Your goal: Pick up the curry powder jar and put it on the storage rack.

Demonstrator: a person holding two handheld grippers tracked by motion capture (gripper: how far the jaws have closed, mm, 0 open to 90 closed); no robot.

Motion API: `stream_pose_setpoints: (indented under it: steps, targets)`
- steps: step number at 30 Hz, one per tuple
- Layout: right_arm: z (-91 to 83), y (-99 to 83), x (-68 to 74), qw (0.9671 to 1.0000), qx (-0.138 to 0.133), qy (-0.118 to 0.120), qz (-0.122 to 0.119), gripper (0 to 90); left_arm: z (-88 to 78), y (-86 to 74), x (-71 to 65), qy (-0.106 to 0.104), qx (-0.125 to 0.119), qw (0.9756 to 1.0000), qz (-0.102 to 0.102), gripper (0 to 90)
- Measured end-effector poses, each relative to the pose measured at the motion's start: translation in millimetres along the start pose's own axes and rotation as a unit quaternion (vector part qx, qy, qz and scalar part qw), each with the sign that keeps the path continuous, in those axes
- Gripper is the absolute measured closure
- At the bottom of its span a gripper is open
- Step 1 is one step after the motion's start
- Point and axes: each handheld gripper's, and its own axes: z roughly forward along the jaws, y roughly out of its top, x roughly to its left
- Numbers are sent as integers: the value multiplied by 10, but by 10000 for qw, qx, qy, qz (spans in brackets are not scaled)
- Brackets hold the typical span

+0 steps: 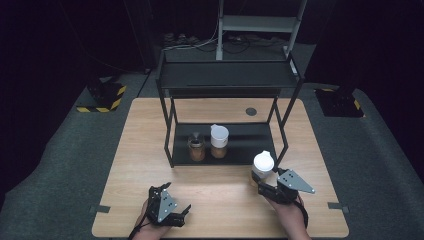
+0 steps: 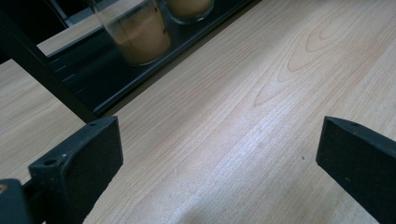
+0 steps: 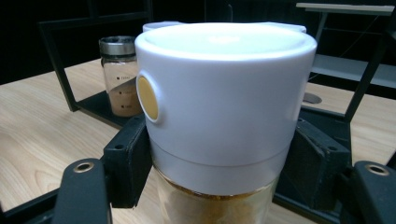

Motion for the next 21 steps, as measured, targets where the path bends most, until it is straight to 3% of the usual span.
stream_pose_setpoints:
  steps: [21]
  targets:
    - [194,292,-68,10000,49,-62,61,303,-4,-8,1,6,-21,10000,-8,9]
